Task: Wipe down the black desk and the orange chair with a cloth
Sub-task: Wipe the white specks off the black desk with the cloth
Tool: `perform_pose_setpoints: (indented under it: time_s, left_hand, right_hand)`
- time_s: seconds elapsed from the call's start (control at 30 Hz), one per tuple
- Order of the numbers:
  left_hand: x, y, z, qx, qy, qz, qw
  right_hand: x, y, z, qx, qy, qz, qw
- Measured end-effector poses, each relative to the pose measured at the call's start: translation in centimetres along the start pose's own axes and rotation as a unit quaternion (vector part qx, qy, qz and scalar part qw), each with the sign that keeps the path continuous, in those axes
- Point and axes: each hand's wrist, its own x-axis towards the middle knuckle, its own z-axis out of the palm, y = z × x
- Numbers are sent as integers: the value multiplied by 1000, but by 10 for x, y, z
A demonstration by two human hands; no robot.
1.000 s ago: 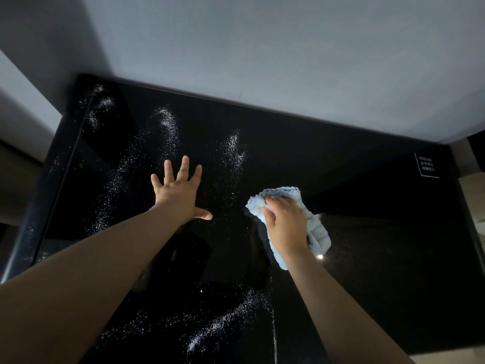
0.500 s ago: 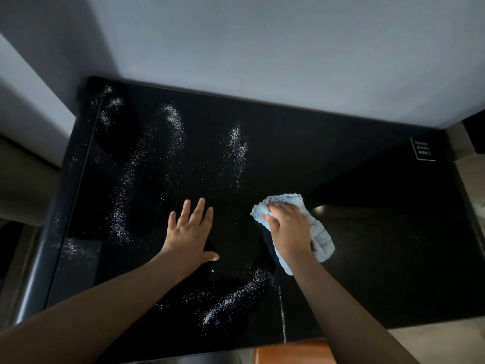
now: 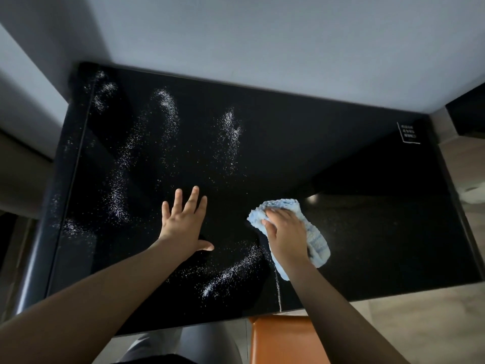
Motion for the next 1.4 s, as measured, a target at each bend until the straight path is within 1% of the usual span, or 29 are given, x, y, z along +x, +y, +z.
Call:
perform_pose_setpoints:
  time_s: [0.2,0.5,0.7,1.0,1.4]
  left_hand:
    - [1,1,-2,1,-8,0,1000]
    - [9,-1,3,32,-2,2,999]
    - [15,-2,5,45,1,8,999]
    - [15,-5,5,40,6,19,999]
    - [13,-5,5,49,17,20,998]
  right_hand:
    - [-23,2,5,4,-7,25,1000]
    - [-64,3,9,-1,-11,56,998]
    - [-103,1,14,18,11,77,997]
    - [-152,-3,17,23,12,107,994]
    - [-205,-5,15,22,-27,130,991]
